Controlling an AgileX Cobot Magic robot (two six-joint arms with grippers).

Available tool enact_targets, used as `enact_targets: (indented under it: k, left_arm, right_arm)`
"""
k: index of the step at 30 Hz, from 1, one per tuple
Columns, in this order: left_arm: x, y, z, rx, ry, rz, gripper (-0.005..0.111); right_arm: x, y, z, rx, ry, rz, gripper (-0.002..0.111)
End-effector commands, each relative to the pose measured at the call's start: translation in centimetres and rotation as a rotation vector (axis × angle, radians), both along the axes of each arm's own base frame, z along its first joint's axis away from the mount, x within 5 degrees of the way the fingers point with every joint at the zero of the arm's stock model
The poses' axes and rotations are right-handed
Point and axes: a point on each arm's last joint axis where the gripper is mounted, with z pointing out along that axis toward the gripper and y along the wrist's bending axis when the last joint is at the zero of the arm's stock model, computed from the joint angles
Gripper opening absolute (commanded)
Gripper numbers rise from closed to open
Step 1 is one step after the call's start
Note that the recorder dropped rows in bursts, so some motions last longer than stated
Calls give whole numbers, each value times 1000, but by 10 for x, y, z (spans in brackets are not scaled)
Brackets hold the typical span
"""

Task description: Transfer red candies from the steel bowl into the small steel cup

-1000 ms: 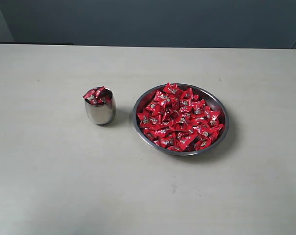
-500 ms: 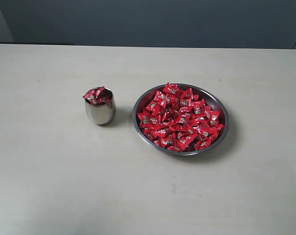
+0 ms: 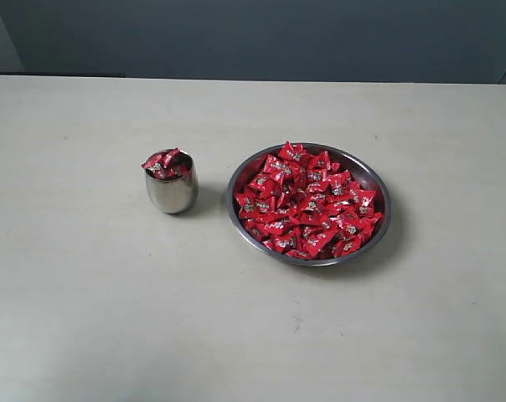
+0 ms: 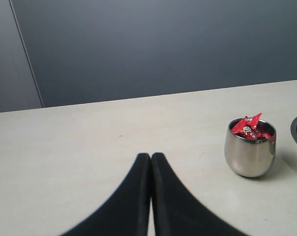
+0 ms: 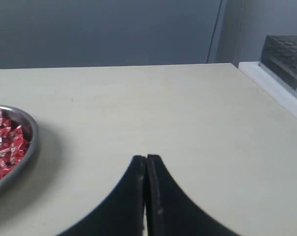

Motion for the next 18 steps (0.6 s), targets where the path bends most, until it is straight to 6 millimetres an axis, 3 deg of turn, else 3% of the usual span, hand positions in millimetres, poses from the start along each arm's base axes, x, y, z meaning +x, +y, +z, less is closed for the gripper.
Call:
enact_targets:
  k: [1,18]
  left_arm:
    - [0,0,0,0,-7,-3,0]
    - [0,0,0,0,-7,-3,0]
  right_arm:
    - [0,3,-1,-25,-2,61,-1]
    - [0,6,-2,-22,-1,124,-1]
